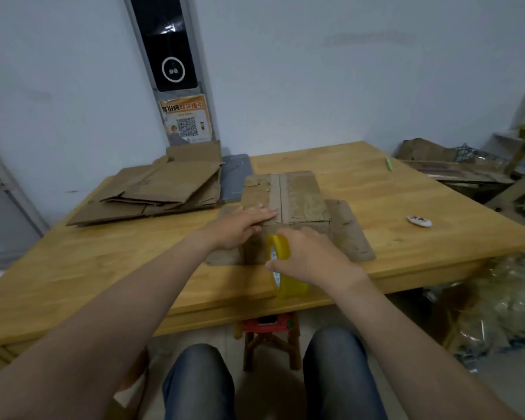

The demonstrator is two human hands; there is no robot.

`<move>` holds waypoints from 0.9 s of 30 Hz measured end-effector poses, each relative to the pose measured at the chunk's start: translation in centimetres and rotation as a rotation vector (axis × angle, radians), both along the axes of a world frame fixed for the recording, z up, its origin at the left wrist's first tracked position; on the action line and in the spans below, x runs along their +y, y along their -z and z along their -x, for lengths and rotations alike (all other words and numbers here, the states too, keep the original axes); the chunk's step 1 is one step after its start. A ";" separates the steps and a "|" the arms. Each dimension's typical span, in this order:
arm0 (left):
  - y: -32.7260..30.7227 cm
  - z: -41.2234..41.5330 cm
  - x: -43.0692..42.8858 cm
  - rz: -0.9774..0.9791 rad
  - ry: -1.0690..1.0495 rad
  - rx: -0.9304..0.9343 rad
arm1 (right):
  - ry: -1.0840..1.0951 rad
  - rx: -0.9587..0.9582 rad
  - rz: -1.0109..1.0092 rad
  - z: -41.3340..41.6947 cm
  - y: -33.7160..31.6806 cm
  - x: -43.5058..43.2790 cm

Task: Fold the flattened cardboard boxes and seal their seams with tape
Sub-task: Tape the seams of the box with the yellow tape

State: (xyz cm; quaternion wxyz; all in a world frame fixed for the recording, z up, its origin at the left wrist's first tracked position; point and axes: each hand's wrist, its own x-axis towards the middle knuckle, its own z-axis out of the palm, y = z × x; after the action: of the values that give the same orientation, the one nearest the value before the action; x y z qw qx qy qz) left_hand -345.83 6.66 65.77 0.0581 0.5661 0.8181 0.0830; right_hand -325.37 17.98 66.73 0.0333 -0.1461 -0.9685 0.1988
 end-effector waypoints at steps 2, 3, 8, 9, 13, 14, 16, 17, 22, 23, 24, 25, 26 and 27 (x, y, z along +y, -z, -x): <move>0.1 1.3 -0.3 -0.031 -0.007 -0.032 | -0.023 -0.021 0.002 1.0 -0.3 0.1; 0.1 1.9 -0.4 -0.049 -0.011 -0.033 | -0.038 -0.016 -0.001 1.5 -0.3 0.2; 0.7 3.7 0.5 -0.115 -0.012 0.000 | -0.044 0.030 -0.007 4.1 -0.4 2.2; 0.7 4.0 0.7 -0.132 -0.006 -0.034 | -0.036 0.033 0.016 4.6 -0.6 2.8; 0.1 5.2 0.6 -0.222 -0.062 -0.198 | -0.033 0.108 -0.026 6.7 -1.4 5.2; 0.0 5.5 0.6 -0.227 -0.073 -0.196 | -0.045 0.150 -0.063 7.2 -1.6 5.7; 0.1 5.7 0.6 -0.233 -0.082 -0.182 | -0.073 0.224 -0.128 8.1 -2.1 6.7; 0.1 5.7 0.6 -0.235 -0.086 -0.176 | -0.092 0.239 -0.137 8.7 -2.2 7.2; -0.2 5.1 0.4 -0.233 -0.143 -0.172 | -0.181 0.147 -0.132 11.0 -2.1 9.5; -0.4 4.9 0.4 -0.230 -0.154 -0.171 | -0.191 0.114 -0.130 11.4 -1.9 9.8; -0.6 4.6 0.3 -0.217 -0.163 -0.169 | -0.203 0.076 -0.119 11.6 -1.8 9.9; -0.9 4.2 0.3 -0.186 -0.172 -0.159 | -0.219 0.055 -0.096 11.8 -1.4 10.1; -1.2 3.5 0.2 -0.135 -0.186 -0.134 | -0.232 0.050 -0.074 12.0 -1.2 10.1; -1.5 2.7 0.2 -0.082 -0.203 -0.094 | -0.237 0.059 -0.049 12.2 -1.0 10.3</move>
State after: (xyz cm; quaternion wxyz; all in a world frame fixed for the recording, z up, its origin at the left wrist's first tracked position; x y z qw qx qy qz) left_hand -348.55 6.86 67.24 0.0645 0.4777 0.8635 0.1483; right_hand -337.53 28.26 67.69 0.0415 -0.0239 -0.9822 0.1818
